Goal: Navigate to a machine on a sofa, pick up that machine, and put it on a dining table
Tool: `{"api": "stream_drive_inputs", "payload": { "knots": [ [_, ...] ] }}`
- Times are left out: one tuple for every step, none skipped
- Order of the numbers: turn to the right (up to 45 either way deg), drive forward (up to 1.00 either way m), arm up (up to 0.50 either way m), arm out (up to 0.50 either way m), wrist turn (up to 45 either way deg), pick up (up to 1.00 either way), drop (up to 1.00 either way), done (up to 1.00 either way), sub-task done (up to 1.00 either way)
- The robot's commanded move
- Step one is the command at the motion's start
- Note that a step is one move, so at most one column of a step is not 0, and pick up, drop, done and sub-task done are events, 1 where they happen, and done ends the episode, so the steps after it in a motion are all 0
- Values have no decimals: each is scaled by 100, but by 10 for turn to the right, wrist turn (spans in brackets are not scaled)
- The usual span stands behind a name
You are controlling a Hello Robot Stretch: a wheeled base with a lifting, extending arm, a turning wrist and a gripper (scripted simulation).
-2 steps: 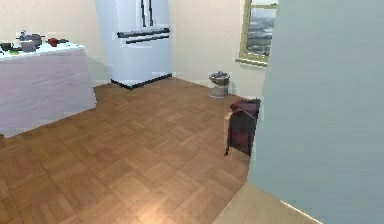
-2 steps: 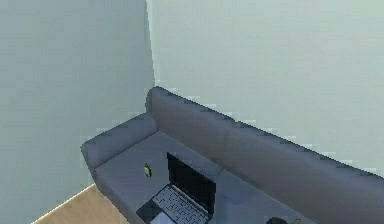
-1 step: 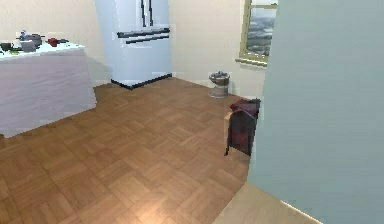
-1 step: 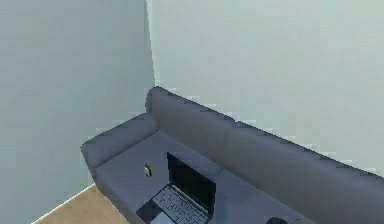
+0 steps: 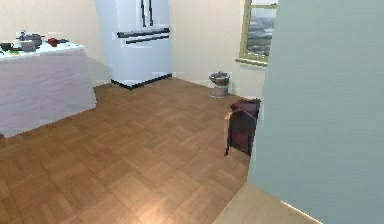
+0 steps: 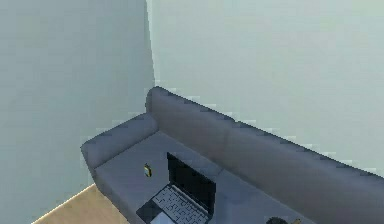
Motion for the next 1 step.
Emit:
{"api": "stream_drive_inputs", "payload": {
  "knots": [
    [0, 0, 0, 0, 450, 0, 0, 0, 0]
  ]
}}
